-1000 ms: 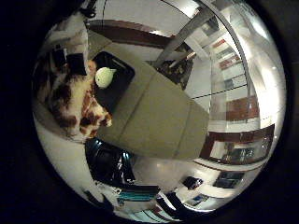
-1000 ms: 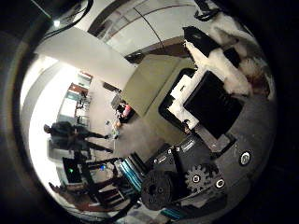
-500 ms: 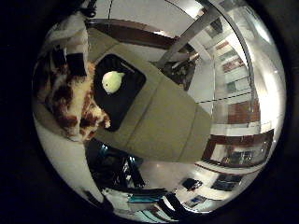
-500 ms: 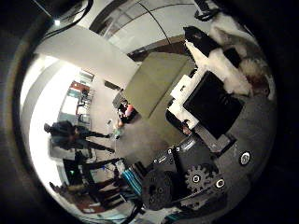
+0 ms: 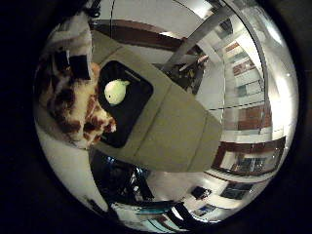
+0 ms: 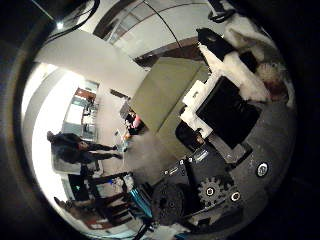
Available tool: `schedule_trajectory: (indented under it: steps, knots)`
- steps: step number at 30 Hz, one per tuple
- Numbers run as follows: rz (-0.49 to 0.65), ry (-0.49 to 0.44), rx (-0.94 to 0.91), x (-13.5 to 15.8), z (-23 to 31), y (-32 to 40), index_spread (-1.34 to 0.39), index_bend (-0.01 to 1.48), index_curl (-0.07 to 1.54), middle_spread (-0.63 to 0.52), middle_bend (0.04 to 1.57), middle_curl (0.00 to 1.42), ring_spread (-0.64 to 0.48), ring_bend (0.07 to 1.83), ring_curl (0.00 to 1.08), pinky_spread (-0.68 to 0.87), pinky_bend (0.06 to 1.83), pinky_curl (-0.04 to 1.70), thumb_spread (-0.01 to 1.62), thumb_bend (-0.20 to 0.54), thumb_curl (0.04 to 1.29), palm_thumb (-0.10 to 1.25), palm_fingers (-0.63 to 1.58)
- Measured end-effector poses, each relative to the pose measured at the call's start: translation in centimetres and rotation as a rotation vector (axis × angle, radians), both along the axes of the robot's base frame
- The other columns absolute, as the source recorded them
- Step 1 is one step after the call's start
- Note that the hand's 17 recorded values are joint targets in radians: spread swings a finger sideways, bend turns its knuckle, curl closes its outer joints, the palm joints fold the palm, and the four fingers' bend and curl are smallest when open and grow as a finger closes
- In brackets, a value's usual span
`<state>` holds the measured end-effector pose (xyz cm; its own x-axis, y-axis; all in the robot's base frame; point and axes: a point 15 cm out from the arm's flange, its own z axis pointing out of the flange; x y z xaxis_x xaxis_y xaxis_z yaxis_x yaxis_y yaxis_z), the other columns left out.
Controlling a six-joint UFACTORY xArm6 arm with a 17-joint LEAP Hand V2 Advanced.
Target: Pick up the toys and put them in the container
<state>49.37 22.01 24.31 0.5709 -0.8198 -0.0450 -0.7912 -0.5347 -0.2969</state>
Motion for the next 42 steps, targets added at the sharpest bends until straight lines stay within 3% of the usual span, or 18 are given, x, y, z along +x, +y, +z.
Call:
schedule_trajectory:
  steps: [5, 11, 23, 33, 35, 39, 42]
  knots:
    - [-0.009, -0.042, 0.014, 1.2, 0.6, 0.1, -0.23, 1.14, 0.82, -0.13, 1.37, 0.7, -0.22, 1.37, 0.74, -0.19, 1.39, 0.85, 1.06, -0.017, 0.67, 1.08, 1.13]
    - [-0.044, -0.141, 0.043, 3.7, 1.9, -0.8, -0.24, 1.07, 0.82, -0.14, 1.33, 0.69, -0.23, 1.34, 0.74, -0.2, 1.39, 0.83, 1.01, -0.03, 0.64, 0.96, 1.1]
    - [-0.059, -0.166, 0.039, 5.0, 0.3, -1.6, -0.29, 0.94, 0.83, -0.15, 1.24, 0.69, -0.23, 1.31, 0.69, -0.23, 1.36, 0.75, 0.97, -0.022, 0.6, 0.94, 1.12]
    - [-0.064, -0.136, 0.016, 4.8, -5.3, -1.9, -0.36, 0.59, 0.82, -0.16, 1.02, 0.65, -0.22, 1.2, 0.6, -0.33, 1.27, 0.63, 0.85, -0.03, 0.61, 0.9, 1.01]
    - [-0.054, -0.13, 0.009, 4.8, -5.9, -1.9, -0.32, 0.54, 0.81, -0.11, 0.97, 0.63, -0.25, 1.16, 0.58, -0.37, 1.22, 0.6, 0.84, -0.027, 0.61, 0.9, 1.0]
    - [-0.04, -0.132, 0.0, 4.7, -6.7, -2.2, -0.22, 0.45, 0.79, 0.17, 0.92, 0.59, -0.29, 1.08, 0.54, -0.47, 1.06, 0.53, 0.89, -0.03, 0.59, 0.86, 0.99]
    - [-0.028, -0.129, -0.01, 3.6, -8.0, -2.7, -0.25, 0.36, 0.76, 0.13, 0.98, 0.58, -0.32, 1.04, 0.52, -0.49, 0.95, 0.5, 0.91, -0.03, 0.58, 0.83, 1.03]
